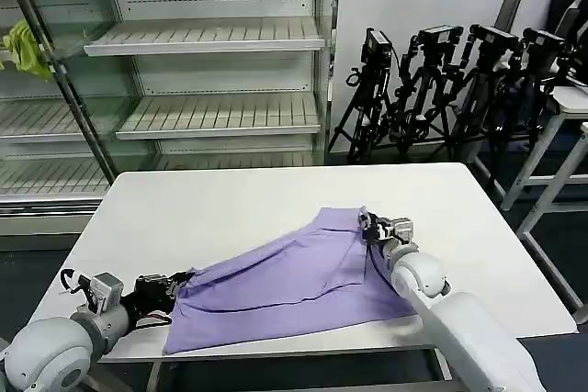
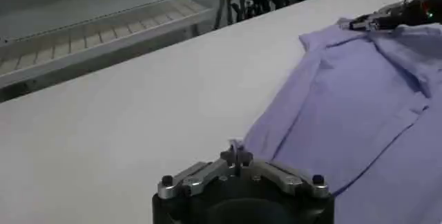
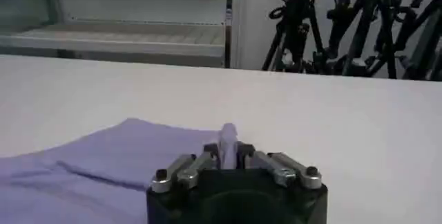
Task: Fold and organize the clothes.
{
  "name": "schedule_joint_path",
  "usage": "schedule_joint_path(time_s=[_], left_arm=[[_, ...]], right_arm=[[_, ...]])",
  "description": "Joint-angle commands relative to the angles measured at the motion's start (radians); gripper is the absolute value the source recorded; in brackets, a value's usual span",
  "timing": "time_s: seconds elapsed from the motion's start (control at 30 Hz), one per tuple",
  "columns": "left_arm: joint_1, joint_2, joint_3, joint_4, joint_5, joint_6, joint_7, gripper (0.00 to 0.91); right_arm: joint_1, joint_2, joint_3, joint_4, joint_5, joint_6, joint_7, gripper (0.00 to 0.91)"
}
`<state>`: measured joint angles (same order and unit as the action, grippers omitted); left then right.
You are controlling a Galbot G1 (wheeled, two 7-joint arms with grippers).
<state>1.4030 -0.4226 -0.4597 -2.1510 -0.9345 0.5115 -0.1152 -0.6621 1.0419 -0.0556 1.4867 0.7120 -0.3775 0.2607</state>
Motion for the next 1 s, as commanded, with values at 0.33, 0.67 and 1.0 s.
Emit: schedule_joint_path(time_s=[0.33, 0.67, 1.0], left_arm=[[-0.003, -0.002, 0.002, 0.007, 0.002, -0.002, 0.001, 0.050], [-0.015, -0.004, -0.002, 0.003, 0.001, -0.008, 0.000, 0.050], [-0.029, 0.027, -0.023, -0.006, -0.009, -0.026, 0.004, 0.050]], right_arm=[[0.007, -0.002, -0.002, -0.008, -0.009, 0.044, -0.011, 0.000], [0.022, -0.011, -0.004, 0.009, -0.008, 0.057, -0.020, 0.000], [-0.002, -0.083, 0.014, 0.143, 0.028, 0.054, -0.022, 0.000]])
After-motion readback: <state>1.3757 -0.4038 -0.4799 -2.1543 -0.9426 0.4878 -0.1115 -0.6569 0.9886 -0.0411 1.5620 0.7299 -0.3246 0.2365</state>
